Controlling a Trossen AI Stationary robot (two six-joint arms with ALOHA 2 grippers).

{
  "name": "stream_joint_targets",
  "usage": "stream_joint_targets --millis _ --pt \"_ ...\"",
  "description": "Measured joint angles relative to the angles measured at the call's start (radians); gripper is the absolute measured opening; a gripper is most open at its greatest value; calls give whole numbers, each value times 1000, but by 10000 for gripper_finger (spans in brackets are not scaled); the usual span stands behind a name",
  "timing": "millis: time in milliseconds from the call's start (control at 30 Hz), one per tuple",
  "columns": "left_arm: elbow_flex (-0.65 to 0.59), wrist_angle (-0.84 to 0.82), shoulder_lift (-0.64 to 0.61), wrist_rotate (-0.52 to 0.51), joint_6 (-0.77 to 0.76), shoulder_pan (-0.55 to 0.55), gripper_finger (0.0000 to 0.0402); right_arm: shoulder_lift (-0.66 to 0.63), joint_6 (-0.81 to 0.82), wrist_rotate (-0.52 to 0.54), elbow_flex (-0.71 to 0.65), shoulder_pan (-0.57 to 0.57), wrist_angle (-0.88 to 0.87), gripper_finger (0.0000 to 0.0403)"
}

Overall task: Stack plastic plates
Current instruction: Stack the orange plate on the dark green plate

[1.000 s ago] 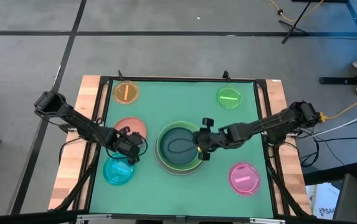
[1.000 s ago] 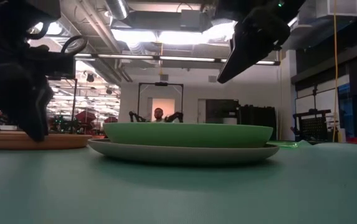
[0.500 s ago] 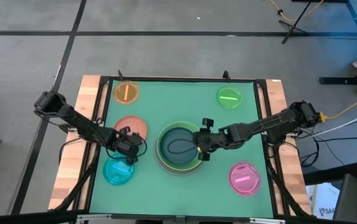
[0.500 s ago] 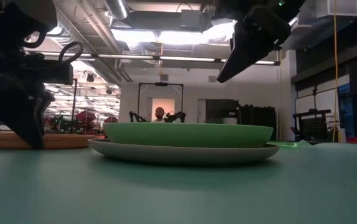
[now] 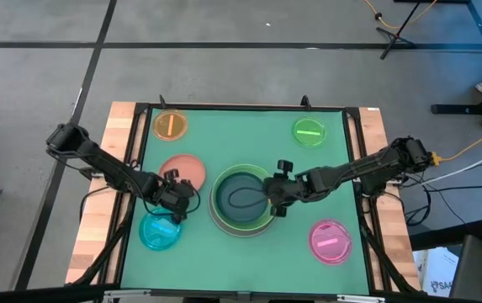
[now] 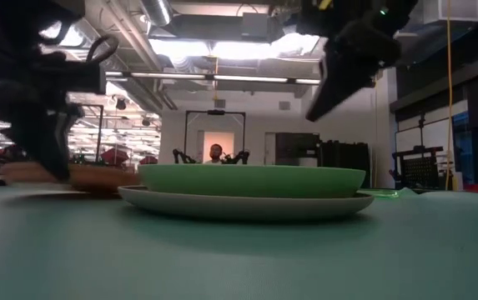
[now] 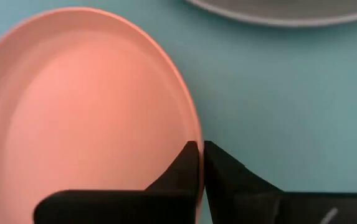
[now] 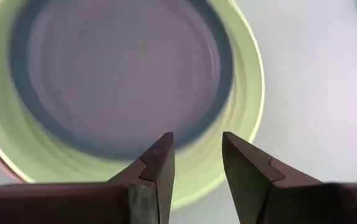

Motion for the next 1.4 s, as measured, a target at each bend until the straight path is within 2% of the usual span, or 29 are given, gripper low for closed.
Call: stream_joint_targets --millis 167,400,533,767,1100,1400 --pt "93 -92 0 -63 32 -14 8 0 84 11 0 1 -110 124" --pt "204 -79 0 -133 118 -37 8 0 169 115 0 59 -208 124" --pt "227 18 0 -136 206 -42 8 0 215 150 0 107 -251 124" --pt "227 229 22 -72 350 -33 8 0 246 147 0 175 -339 124" --pt "227 547 175 29 530 -33 8 0 354 176 0 217 -429 124" --pt "226 649 290 66 591 -5 11 0 359 183 0 217 -432 124"
